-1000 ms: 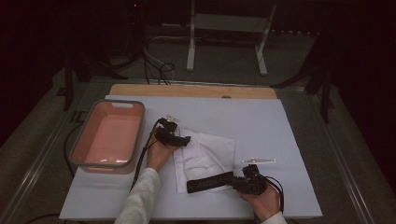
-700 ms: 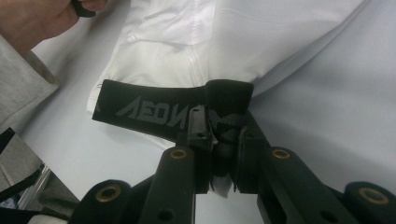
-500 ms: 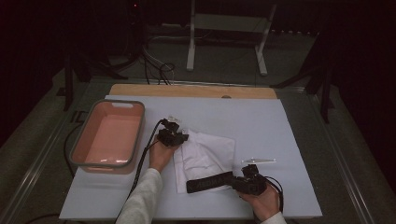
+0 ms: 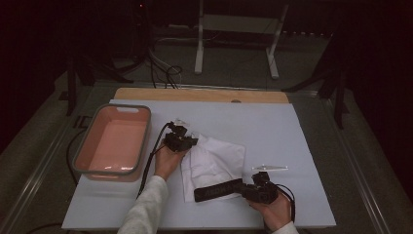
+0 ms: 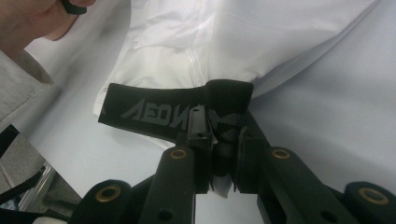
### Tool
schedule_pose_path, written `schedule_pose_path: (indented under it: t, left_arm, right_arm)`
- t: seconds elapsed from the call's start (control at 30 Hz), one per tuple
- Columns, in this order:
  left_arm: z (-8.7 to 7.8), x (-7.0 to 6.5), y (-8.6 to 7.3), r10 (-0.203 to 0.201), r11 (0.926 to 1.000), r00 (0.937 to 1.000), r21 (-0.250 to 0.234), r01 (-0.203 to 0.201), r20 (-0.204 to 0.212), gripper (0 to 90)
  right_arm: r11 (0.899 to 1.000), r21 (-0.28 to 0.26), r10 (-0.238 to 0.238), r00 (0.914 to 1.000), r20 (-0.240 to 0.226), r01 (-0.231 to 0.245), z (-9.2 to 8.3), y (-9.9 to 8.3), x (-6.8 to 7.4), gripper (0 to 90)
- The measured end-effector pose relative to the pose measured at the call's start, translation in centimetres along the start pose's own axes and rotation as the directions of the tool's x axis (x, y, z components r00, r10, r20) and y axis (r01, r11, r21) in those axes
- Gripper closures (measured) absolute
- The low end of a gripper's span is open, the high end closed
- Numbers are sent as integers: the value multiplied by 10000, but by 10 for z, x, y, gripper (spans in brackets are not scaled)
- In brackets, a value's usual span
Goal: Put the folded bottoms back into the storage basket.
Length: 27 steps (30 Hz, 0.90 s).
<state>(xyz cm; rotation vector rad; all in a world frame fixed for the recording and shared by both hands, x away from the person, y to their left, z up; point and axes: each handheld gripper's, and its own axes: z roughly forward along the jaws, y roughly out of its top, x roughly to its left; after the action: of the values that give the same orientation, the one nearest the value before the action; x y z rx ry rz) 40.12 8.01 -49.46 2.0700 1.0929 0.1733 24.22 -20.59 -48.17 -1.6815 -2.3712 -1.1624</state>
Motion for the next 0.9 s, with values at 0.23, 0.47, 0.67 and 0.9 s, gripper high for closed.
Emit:
schedule_pose_path:
  t: [0.23, 0.47, 0.67, 0.9]
  left_arm:
    - [-8, -4, 5, -52, 9996, 9999, -280, 56, 148, 808]
    - [-18, -6, 11, -139, 9986, 9997, -500, 149, 204, 808]
    - [-27, -6, 17, -115, 9980, 9997, -620, 128, 227, 809]
    - [-35, -7, 23, -115, 9979, 9997, -635, 130, 228, 809]
  right_arm:
    - [10000, -82, -44, 10000, -47, 44, 0, 1, 2, 806]
    - [9999, -144, -83, 9999, -125, 81, -1, 4, 6, 806]
    - [9997, -205, -138, 9998, -169, 134, -1, 7, 8, 806]
    - [9993, -307, -208, 9995, -235, 201, -2, 12, 12, 806]
